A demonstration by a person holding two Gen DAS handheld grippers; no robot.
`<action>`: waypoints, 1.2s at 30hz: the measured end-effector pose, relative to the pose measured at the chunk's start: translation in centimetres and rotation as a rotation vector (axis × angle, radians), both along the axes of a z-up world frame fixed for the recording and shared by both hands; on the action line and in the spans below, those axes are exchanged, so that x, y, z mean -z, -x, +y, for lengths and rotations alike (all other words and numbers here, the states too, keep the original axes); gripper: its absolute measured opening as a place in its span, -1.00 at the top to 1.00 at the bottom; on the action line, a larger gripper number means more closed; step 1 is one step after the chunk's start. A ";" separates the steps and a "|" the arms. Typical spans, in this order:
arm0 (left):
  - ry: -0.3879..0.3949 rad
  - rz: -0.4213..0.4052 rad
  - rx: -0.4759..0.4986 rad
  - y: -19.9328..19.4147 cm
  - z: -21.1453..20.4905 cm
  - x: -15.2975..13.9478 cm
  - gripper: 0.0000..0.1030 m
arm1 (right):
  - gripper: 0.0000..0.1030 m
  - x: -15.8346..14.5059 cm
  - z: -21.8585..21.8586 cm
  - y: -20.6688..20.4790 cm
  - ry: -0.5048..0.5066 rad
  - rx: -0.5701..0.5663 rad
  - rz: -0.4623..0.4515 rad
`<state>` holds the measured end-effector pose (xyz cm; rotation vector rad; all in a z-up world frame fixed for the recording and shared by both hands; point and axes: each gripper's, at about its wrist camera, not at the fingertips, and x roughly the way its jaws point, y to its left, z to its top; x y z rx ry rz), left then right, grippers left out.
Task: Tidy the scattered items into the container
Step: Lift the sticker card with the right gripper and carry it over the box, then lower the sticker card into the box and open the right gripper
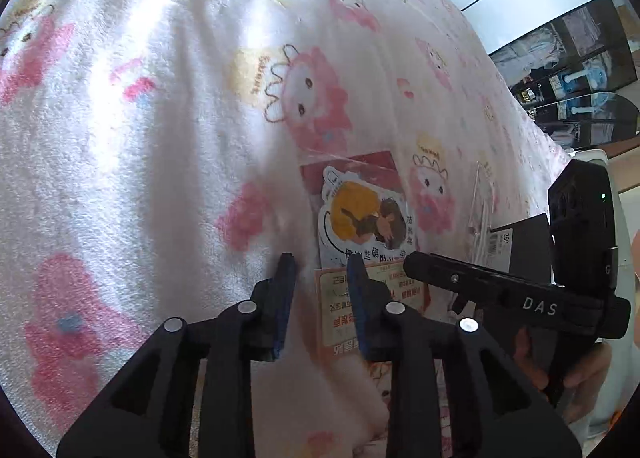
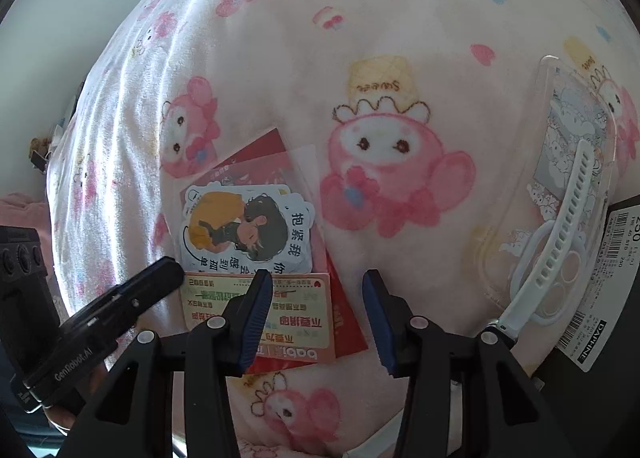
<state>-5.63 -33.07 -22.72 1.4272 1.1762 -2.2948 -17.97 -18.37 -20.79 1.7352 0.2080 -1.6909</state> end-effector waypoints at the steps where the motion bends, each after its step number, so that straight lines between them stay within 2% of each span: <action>1: 0.015 -0.021 0.009 0.2 0.4 0.1 0.51 | 0.16 0.2 0.0 0.0 0.029 0.002 -0.034; 3: 0.077 -0.047 0.020 0.1 0.8 -0.3 0.51 | 0.11 0.5 -0.3 -0.5 0.105 -0.016 -0.113; 5: 0.115 -0.040 0.025 -0.1 1.1 -1.3 0.57 | 0.10 -0.1 -0.1 -1.2 0.123 -0.027 -0.083; 8: 0.102 -0.004 0.029 -1.3 0.8 -3.3 0.58 | 0.10 -1.5 0.8 -1.7 0.157 -0.010 -0.049; 12: 0.094 0.030 0.054 -2.5 1.9 -5.5 0.58 | 0.10 -5.0 2.8 -2.9 0.219 0.025 0.000; 16: 0.122 0.073 0.097 -3.2 4.0 -8.3 0.58 | 0.10 -8.1 5.0 -4.0 0.229 0.043 0.079; 20: 0.148 0.120 0.147 -3.6 6.6 -11.0 0.57 | 0.10 -10.5 7.6 -5.0 0.279 0.100 0.111; 25: 0.211 0.191 0.258 -3.5 11.2 -14.8 0.56 | 0.10 -13.1 12.4 -6.3 0.344 0.192 0.142; 28: 0.236 0.223 0.336 -2.2 14.7 -16.3 0.55 | 0.10 -15.0 15.8 -7.5 0.362 0.240 0.208; 32: 0.244 0.246 0.439 0.0 20.2 -17.2 0.53 | 0.10 -16.2 21.4 -8.2 0.374 0.329 0.264; 36: 0.266 0.266 0.559 3.3 26.4 -16.6 0.52 | 0.10 -15.5 27.6 -7.7 0.356 0.444 0.273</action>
